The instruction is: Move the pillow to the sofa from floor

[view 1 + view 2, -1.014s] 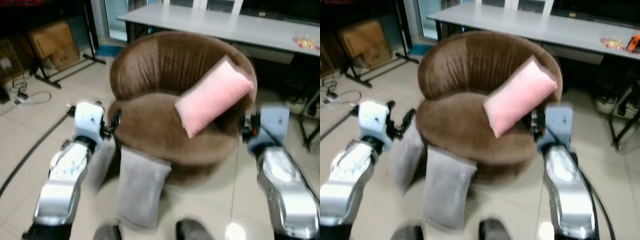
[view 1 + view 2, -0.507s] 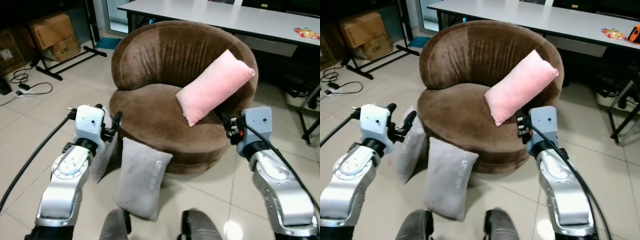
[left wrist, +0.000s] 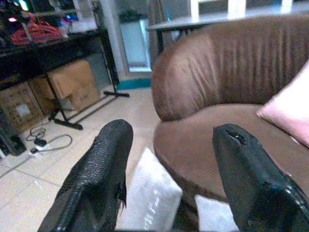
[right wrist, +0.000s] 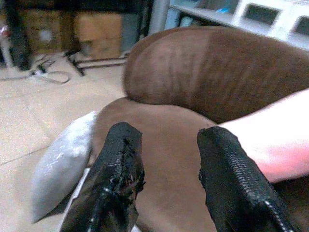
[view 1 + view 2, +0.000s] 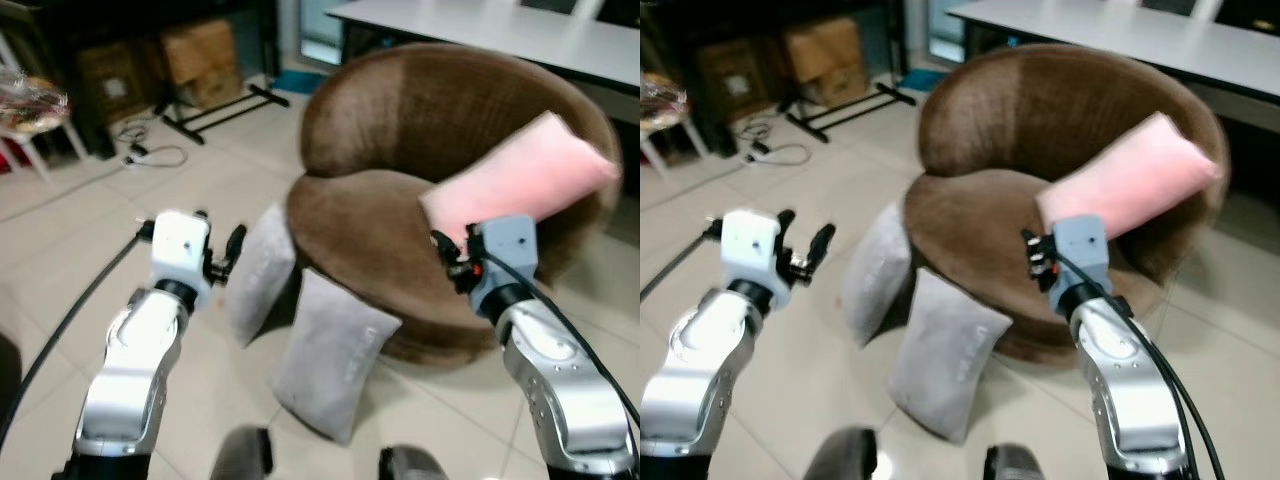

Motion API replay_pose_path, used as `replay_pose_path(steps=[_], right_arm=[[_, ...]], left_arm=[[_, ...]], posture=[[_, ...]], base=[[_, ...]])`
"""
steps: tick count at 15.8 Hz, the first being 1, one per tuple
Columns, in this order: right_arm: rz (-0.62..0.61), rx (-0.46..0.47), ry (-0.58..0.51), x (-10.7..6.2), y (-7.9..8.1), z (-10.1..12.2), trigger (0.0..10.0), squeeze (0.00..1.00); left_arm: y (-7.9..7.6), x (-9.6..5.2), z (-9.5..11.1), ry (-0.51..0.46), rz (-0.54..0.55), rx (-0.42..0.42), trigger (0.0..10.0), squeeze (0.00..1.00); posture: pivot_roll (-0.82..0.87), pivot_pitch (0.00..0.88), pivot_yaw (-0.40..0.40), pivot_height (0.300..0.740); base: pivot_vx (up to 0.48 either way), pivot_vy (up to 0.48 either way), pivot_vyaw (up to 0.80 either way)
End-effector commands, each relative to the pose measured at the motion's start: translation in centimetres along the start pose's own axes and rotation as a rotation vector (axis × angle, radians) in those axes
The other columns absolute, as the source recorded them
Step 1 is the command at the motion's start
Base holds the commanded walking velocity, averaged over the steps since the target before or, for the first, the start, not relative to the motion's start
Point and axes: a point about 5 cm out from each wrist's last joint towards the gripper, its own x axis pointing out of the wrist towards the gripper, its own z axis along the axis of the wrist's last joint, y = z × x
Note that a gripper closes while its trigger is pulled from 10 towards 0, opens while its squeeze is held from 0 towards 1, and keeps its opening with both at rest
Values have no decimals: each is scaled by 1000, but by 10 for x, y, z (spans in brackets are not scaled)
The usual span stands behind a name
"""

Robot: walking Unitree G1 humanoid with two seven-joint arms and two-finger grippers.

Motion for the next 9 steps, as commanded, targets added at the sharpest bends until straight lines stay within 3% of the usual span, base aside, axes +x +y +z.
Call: replay_pose_path(steps=[1,9], right_arm=[[1,2,-4,-1,-1,1,10000,0],[-6,24,-12,0,-2,2,10000,0]], left_arm=[[-1,0,0,4,-4,2,10000,176],[0,1,1,1,-2,11,10000,176]], posture=[[-123,0,-38,655],[-120,0,-37,655]], base=[[319,0,0],[328,0,0]])
